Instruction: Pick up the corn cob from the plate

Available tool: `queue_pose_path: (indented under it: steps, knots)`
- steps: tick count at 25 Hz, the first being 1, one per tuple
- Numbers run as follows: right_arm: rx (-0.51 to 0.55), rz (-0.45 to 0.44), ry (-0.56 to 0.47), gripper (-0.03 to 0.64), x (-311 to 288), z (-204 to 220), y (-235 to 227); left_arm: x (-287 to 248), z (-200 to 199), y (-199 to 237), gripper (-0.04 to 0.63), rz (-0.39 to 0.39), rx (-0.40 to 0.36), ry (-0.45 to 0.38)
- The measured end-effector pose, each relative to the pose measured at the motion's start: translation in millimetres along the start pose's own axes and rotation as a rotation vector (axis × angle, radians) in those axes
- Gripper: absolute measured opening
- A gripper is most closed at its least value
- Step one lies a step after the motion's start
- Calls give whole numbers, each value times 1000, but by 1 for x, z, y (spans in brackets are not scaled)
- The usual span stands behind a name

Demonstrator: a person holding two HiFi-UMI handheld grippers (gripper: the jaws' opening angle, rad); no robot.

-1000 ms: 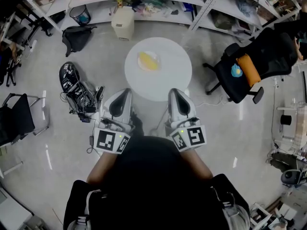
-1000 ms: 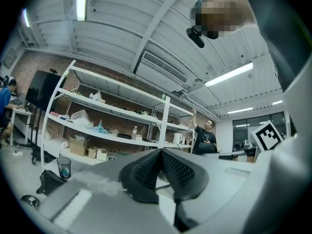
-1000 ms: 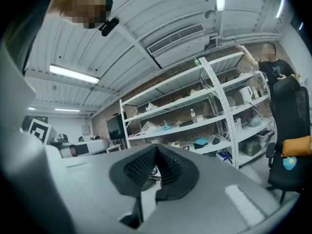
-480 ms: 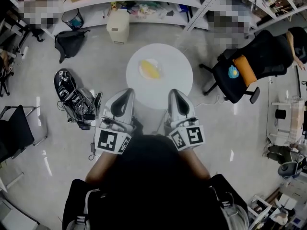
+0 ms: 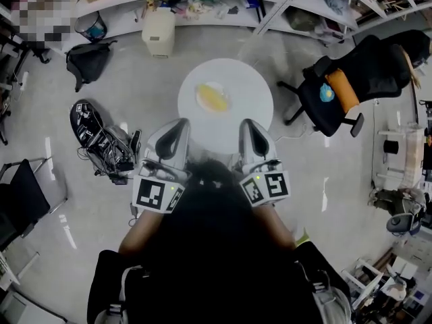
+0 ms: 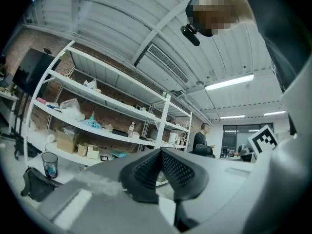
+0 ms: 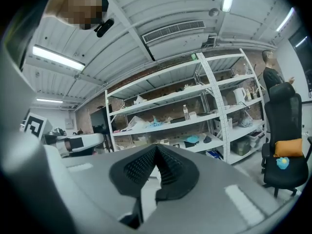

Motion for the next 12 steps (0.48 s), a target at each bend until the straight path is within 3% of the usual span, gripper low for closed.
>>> queue_pose_path:
  steps: [12]
  knots:
    - [-17, -21, 69, 9, -47, 27, -19, -40, 7, 28, 5, -28, 21, 19]
Point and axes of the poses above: the fingertips, and each gripper's own axes: x backward along the fingers, y to its left, z out of its underside, the point moved 1 cm from there along x, backward along the fingers, and after that the axes turned 11 degrees about x, right-handed, at the moved point
